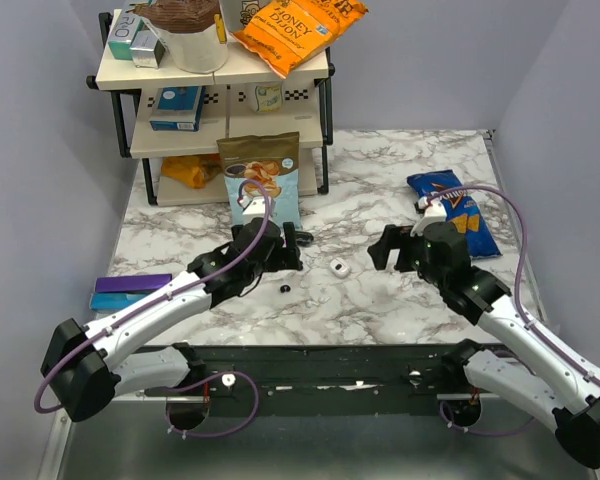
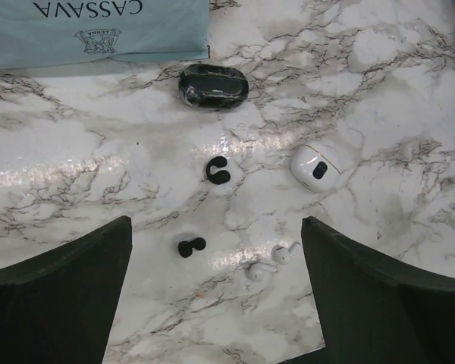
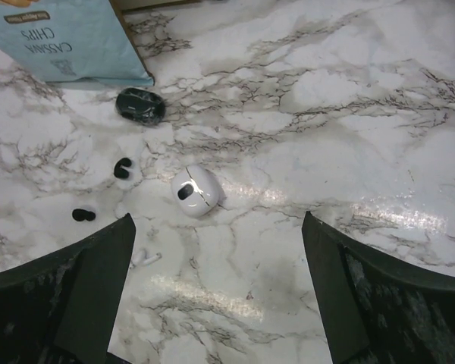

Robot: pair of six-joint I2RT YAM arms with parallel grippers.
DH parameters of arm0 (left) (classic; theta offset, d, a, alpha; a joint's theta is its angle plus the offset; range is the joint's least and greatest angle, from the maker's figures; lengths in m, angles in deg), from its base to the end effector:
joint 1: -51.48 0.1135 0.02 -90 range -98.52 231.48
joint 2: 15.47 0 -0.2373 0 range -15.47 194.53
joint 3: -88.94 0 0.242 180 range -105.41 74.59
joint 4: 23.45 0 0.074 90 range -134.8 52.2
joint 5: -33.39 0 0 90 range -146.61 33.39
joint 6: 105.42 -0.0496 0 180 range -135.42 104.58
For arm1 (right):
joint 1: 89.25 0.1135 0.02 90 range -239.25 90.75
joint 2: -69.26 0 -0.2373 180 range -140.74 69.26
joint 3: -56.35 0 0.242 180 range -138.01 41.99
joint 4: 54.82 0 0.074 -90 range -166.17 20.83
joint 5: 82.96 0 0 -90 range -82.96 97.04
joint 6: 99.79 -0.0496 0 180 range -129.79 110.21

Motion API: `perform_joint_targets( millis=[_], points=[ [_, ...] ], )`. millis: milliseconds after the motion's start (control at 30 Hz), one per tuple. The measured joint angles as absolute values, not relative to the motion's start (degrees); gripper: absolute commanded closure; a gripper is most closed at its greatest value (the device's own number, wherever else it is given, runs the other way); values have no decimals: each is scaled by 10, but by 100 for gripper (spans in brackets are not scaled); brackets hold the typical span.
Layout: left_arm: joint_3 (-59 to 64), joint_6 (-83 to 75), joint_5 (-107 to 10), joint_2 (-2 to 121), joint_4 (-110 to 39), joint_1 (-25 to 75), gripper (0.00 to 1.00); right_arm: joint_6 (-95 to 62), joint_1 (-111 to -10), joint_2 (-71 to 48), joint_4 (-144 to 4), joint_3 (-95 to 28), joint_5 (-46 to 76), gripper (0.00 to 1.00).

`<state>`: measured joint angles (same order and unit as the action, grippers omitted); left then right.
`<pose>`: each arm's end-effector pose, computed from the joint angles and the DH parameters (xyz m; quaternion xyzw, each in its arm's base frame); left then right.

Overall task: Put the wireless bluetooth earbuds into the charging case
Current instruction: Pick up the charging case at the center of the board.

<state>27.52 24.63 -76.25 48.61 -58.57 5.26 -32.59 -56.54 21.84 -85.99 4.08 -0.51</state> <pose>0.1874 -0.1714 0.2417 -0.0273 0.8876 -0.1847 0.4212 0.1810 0.1085 0.2541 -0.0386 0.8475 0.1956 0.4919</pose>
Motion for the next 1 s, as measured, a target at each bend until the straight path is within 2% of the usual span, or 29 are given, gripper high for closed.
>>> perform_joint_targets(
  millis=[300, 433, 567, 633, 700, 1000],
  points=[
    [325, 229, -731, 462, -573, 53, 3, -312, -519, 189, -881, 27, -26, 0],
    [328, 214, -705, 479, -561, 42, 3, -309, -459, 136, -913, -28, -84, 0],
    [313, 194, -695, 520, -555, 5, 2, -324, -448, 113, -928, -51, -111, 0],
    [295, 177, -694, 550, -553, -18, 4, -332, -448, 119, -933, -51, -114, 0],
    [275, 161, -689, 581, -550, -32, 1, -340, -448, 136, -934, -50, -114, 0],
    [219, 66, -657, 679, -527, -38, 3, -353, -448, 247, -935, -30, -115, 0]
  ],
)
